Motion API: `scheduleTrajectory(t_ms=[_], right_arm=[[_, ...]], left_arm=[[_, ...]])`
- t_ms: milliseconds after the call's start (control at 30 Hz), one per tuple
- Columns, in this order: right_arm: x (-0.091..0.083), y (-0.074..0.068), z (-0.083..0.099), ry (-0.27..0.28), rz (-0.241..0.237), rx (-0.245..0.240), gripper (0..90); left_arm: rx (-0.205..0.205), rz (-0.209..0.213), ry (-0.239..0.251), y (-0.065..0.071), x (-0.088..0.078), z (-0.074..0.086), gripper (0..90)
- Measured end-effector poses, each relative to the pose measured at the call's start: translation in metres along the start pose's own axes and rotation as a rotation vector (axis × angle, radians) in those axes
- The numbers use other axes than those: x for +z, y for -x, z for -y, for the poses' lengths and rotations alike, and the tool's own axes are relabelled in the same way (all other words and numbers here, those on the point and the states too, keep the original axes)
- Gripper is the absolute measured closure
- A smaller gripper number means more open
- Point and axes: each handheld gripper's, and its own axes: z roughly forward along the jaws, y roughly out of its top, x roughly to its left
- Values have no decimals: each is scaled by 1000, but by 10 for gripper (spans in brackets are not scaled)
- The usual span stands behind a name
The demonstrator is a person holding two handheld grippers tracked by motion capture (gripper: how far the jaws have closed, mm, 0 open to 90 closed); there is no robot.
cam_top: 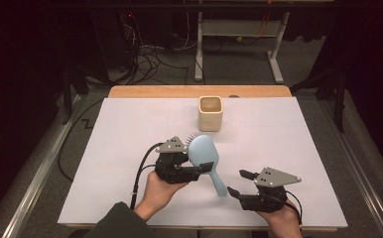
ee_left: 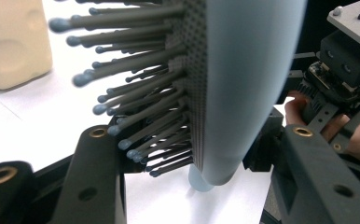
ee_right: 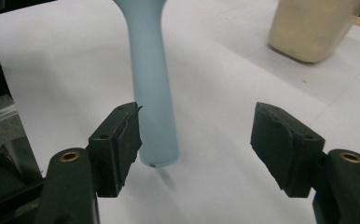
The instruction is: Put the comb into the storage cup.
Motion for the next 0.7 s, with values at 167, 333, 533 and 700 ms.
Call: scheduleTrajectory(t_ms=[167,333,533,700], right_arm=[[-12,11,10,35,26,47,327],[-26,24,23,74,61,123,303],[-37,35,39,92,111,166,303],[-43,42,48,112,134,185,303]], left_arm=[[0,-5,10,-1,-2,-3,524],[-12,-12,19,-4,-4,-5,523],[-16,-24,32,-7,-5,-6,522],[-13,-38,29,-8,-6,-9,520]])
